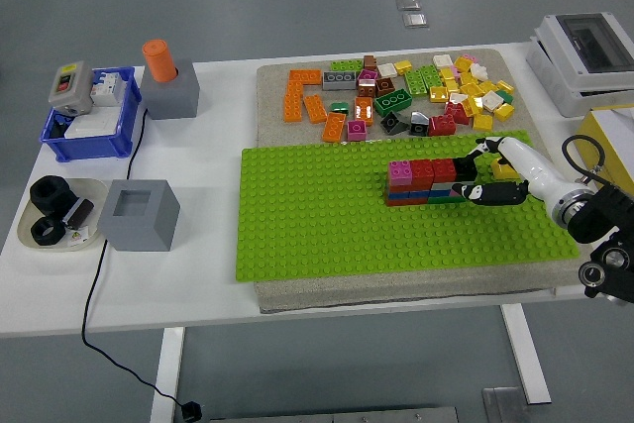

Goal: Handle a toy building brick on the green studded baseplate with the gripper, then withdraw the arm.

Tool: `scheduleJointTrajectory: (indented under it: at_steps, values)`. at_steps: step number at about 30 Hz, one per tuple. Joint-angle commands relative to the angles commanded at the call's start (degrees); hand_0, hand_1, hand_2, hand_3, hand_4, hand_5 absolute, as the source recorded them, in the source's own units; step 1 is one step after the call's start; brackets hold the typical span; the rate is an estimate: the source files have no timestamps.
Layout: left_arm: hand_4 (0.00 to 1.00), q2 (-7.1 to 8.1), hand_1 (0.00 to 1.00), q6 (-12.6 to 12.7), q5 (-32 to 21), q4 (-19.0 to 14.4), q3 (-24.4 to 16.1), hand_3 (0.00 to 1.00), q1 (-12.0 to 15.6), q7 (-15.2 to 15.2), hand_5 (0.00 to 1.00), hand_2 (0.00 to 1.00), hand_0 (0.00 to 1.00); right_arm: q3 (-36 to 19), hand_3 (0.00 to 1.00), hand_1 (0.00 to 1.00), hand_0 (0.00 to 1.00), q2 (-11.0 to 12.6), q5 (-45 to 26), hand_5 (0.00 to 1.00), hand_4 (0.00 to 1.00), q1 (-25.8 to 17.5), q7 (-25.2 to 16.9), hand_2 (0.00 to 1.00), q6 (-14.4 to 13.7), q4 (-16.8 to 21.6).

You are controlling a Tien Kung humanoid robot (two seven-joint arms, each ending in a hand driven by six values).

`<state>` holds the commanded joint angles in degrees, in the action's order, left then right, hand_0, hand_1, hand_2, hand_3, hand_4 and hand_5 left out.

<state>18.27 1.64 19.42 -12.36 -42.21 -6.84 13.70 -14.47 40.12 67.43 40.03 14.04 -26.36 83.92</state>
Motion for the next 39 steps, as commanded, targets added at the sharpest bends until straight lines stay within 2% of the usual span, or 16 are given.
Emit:
scheduleJointTrajectory:
  at_steps: [8, 15, 16, 17, 22, 23, 24, 27, 28, 29, 32, 35, 36, 39]
  values:
    - [0.77, 0.05, 0.705, 0.09, 0.39, -0.05, -0.54, 0.751, 0.31, 0.21, 0.554, 0.666, 0.761, -1.36, 0.604, 0.909, 0.827, 0.89, 0.75, 0.327, 0.826, -0.24, -0.24, 0.923, -0.62, 1.39]
    - [0.771, 0.28, 0.706, 0.25, 1.43, -0.13, -1.6, 0.751, 0.45, 0.65, 0.554, 0.666, 0.76, -5.11, 0.618, 0.907, 0.825, 3.25, 2.44, 0.303, 0.804, -1.65, 0.49, 0.921, -0.8, 4.81]
    - [0.771, 0.31, 0.706, 0.26, 1.49, -0.13, -1.66, 0.751, 0.47, 0.67, 0.554, 0.666, 0.76, -6.01, 0.618, 0.907, 0.825, 3.61, 2.66, 0.303, 0.804, -2.05, 0.58, 0.921, -0.85, 5.39]
    - [0.775, 0.35, 0.706, 0.26, 1.54, -0.13, -1.72, 0.749, 0.49, 0.69, 0.553, 0.666, 0.76, -7.11, 0.636, 0.893, 0.816, 3.98, 2.92, 0.264, 0.753, -2.56, 0.68, 0.903, -0.9, 6.02]
    - [0.775, 0.58, 0.706, 0.34, 2.09, -0.16, -2.21, 0.749, 0.62, 0.88, 0.553, 0.666, 0.76, -13.19, 0.636, 0.893, 0.816, 4.97, 4.14, 0.264, 0.753, -6.42, 0.89, 0.903, -1.41, 8.76]
    - [0.775, 0.63, 0.706, 0.36, 2.18, -0.16, -2.3, 0.749, 0.64, 0.9, 0.552, 0.666, 0.76, -14.58, 0.643, 0.836, 0.795, 4.95, 4.29, 0.291, 0.74, -7.41, 0.79, 0.85, -1.61, 9.27]
    - [0.775, 0.68, 0.706, 0.38, 2.21, -0.16, -2.34, 0.749, 0.66, 0.9, 0.552, 0.666, 0.76, -16.24, 0.643, 0.836, 0.795, 4.77, 4.33, 0.291, 0.74, -8.63, 0.53, 0.85, -1.91, 9.83]
    - [0.775, 0.75, 0.706, 0.42, 2.14, -0.14, -2.37, 0.749, 0.73, 0.86, 0.552, 0.666, 0.76, -20.47, 0.643, 0.836, 0.795, 3.33, 3.7, 0.291, 0.74, -11.77, -0.87, 0.85, -2.99, 10.95]
    - [0.775, 0.75, 0.706, 0.45, 2.08, -0.15, -2.35, 0.749, 0.76, 0.85, 0.552, 0.666, 0.76, -22.13, 0.643, 0.836, 0.795, 2.49, 3.31, 0.291, 0.74, -12.92, -1.55, 0.85, -3.47, 11.18]
    - [0.775, 0.73, 0.706, 0.49, 1.97, -0.15, -2.32, 0.749, 0.8, 0.85, 0.552, 0.666, 0.76, -24.16, 0.64, 0.795, 0.748, 1.23, 2.77, 0.336, 0.764, -14.39, -2.49, 0.818, -4.11, 11.38]
    - [0.775, 0.69, 0.706, 0.72, 1.75, -0.2, -2.37, 0.749, 0.93, 0.83, 0.552, 0.666, 0.76, -29.52, 0.64, 0.795, 0.748, -1.89, 0.36, 0.336, 0.764, -17.63, -5.34, 0.818, -5.93, 11.52]
    - [0.775, 0.73, 0.706, 1.33, 1.54, -0.25, -2.62, 0.749, 0.92, 0.47, 0.552, 0.666, 0.76, -35.41, 0.64, 0.795, 0.748, -5.53, -3.58, 0.336, 0.764, -20.93, -9.39, 0.818, -8.4, 11.43]
    - [0.772, 0.75, 0.705, 1.48, 1.49, -0.25, -2.67, 0.747, 0.88, 0.33, 0.549, 0.665, 0.758, -37.3, 0.645, 0.754, 0.728, -6.78, -5.12, 0.33, 0.762, -21.86, -10.9, 0.783, -9.12, 11.41]
    - [0.772, 0.83, 0.705, 1.71, 1.31, -0.24, -2.67, 0.747, 0.78, 0.03, 0.549, 0.665, 0.758, -42.36, 0.645, 0.754, 0.728, -9.33, -10.29, 0.33, 0.762, -23.37, -15.61, 0.783, -10.33, 11.27]
